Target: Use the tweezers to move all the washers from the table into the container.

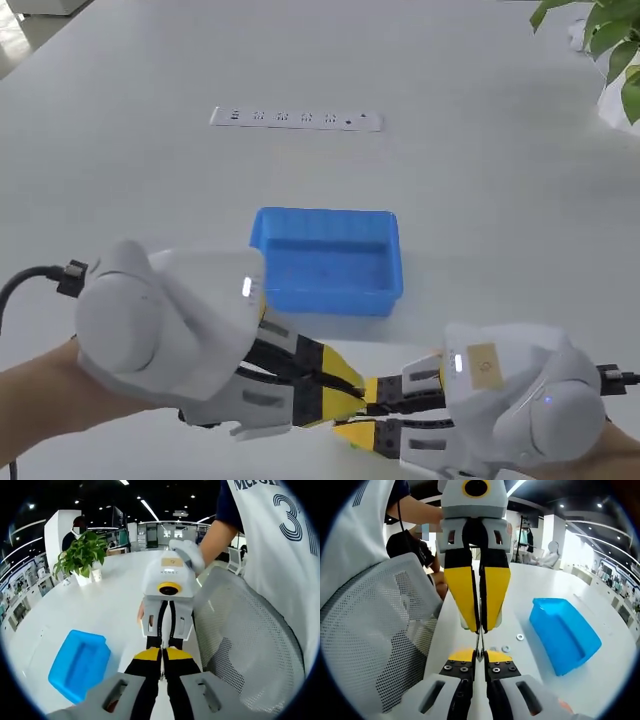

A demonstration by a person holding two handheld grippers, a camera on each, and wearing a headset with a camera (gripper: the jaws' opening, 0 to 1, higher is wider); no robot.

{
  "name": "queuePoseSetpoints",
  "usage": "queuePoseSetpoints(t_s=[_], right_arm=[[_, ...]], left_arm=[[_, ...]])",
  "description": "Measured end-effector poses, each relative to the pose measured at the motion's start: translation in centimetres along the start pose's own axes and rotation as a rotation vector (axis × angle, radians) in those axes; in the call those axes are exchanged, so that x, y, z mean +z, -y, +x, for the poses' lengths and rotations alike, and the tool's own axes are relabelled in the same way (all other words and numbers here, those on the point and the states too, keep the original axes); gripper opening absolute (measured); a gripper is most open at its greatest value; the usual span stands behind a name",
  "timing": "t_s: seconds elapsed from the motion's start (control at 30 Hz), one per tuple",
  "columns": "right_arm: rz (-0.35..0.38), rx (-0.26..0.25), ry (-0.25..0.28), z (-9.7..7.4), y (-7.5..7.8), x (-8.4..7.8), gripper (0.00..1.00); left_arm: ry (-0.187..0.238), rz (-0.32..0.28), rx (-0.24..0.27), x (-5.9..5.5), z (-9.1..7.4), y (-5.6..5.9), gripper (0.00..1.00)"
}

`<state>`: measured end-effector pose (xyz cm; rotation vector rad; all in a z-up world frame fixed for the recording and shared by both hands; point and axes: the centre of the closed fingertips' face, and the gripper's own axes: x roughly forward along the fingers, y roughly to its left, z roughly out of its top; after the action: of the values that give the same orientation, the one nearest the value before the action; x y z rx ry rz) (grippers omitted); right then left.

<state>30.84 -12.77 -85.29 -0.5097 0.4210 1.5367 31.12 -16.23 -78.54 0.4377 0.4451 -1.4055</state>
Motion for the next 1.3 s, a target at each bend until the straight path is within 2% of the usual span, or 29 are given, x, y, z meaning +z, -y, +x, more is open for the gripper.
queuePoseSetpoints(t_s=[0.07, 0.4, 0.83, 1.0, 1.3], right_arm=[[0.023, 0.002, 0.006, -0.1, 0.0, -0.1, 0.08], [0.006, 0.007, 0.003, 0.0, 0.0, 0.2, 0.08], [0.001, -0.034, 0.013, 0.2, 0.8, 1.8, 0.09], [-0.005, -0.040, 0.010, 0.3, 0.9, 2.3, 0.09], [-0.008, -0.079, 0.000, 0.3, 2.1, 2.4, 0.09]], left_arm=[[0.012, -0.004, 0.002, 0.2, 0.0, -0.1, 0.06], [0.004, 0.014, -0.021, 0.1, -0.4, 0.3, 0.05], [0.039, 0.022, 0.070, 0.4, -2.5, -0.7, 0.05], [0.054, -0.015, 0.090, 0.4, -3.3, -1.0, 0.05], [0.051, -0.007, 0.102, 0.6, -3.4, -2.0, 0.05]])
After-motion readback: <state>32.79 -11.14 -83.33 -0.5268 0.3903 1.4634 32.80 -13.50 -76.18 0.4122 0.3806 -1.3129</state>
